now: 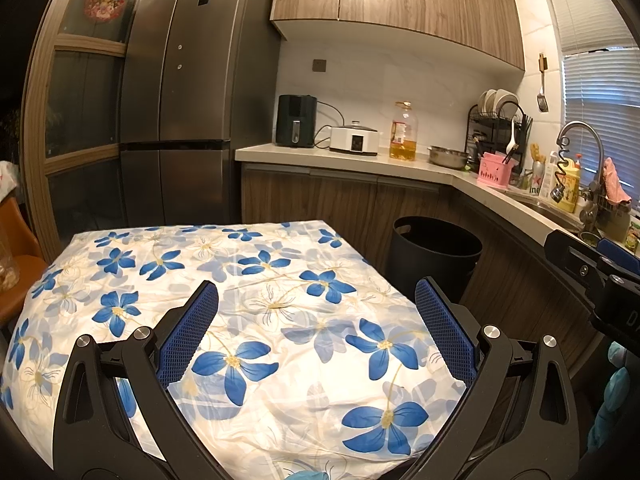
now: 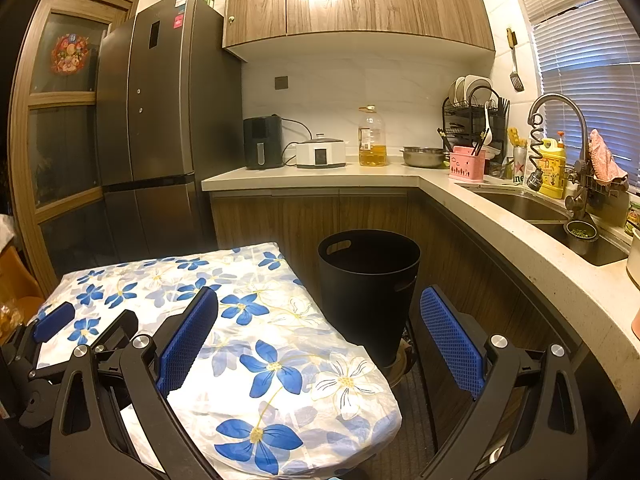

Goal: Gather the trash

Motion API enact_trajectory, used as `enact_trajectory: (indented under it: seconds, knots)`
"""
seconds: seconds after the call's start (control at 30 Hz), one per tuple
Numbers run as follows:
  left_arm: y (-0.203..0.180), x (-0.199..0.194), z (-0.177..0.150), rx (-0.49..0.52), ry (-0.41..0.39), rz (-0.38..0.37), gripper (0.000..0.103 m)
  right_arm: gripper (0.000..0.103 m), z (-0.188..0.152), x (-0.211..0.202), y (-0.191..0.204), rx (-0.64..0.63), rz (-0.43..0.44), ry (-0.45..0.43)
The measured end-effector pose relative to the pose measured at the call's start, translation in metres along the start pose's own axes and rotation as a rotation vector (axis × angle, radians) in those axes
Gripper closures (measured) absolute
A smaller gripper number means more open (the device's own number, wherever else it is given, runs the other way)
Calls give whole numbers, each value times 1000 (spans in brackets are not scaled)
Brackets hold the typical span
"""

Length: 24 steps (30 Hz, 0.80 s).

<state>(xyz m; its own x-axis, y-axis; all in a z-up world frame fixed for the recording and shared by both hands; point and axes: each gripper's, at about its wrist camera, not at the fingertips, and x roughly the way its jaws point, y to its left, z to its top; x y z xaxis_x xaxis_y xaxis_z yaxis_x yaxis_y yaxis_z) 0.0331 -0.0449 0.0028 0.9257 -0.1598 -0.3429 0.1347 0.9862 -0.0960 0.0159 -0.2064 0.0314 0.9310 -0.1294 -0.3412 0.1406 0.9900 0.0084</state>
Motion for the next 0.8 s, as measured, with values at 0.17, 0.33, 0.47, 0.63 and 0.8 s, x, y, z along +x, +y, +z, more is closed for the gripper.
enact_trajectory:
  seconds: [0.17,0.33,0.47,0.63,0.8]
  knots:
    - [1,5,-2,7,33,-16,6,6,0,0,-2,3,1,1]
    - [1,10,-5,-2,34,-5,6,6,-1,0,-1,8,-2,1]
    - [-1,7,-6,15,8,30,6,6,-1,1,1,10,-1,1]
    - [1,6,-4,7,15,40,6,6,-2,2,-1,12,-3,1]
    - [1,2,-1,-30,0,6,6,6,-3,2,-3,15,-2,-2]
